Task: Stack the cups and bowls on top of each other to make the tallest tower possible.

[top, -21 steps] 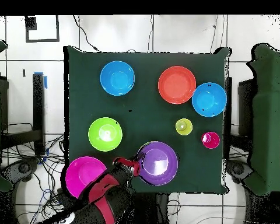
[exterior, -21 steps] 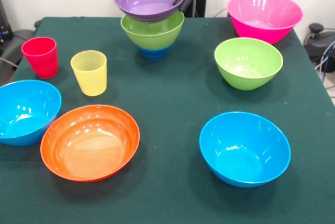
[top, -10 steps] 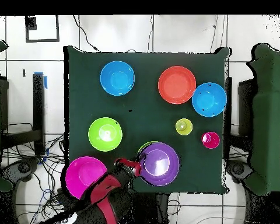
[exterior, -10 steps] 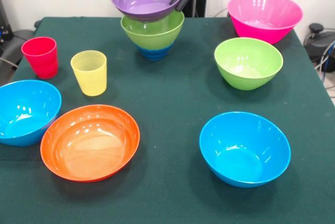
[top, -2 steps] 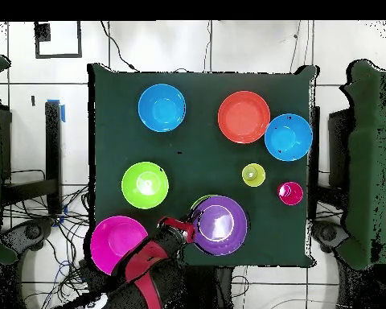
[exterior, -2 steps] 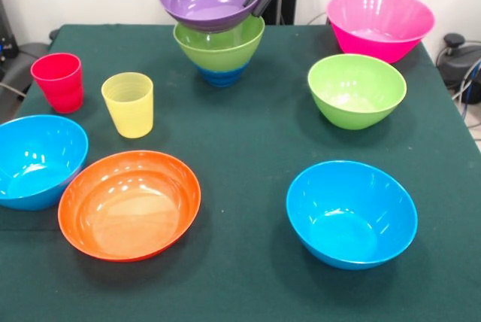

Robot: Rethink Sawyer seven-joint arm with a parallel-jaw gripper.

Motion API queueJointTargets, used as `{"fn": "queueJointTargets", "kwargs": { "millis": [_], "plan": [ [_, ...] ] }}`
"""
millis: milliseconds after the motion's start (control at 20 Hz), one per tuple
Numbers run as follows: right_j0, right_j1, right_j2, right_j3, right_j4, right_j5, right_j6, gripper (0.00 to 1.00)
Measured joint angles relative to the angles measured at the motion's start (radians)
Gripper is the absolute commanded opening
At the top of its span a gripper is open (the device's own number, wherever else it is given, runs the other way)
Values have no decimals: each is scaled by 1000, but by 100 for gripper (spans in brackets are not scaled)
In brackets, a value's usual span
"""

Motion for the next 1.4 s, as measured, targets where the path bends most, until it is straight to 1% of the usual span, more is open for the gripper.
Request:
{"fn": "queueJointTargets", "kwargs": {
  "millis": [1400],
  "plan": [
    [-5, 0, 0, 5, 31, -15, 0, 0]
  ]
}}
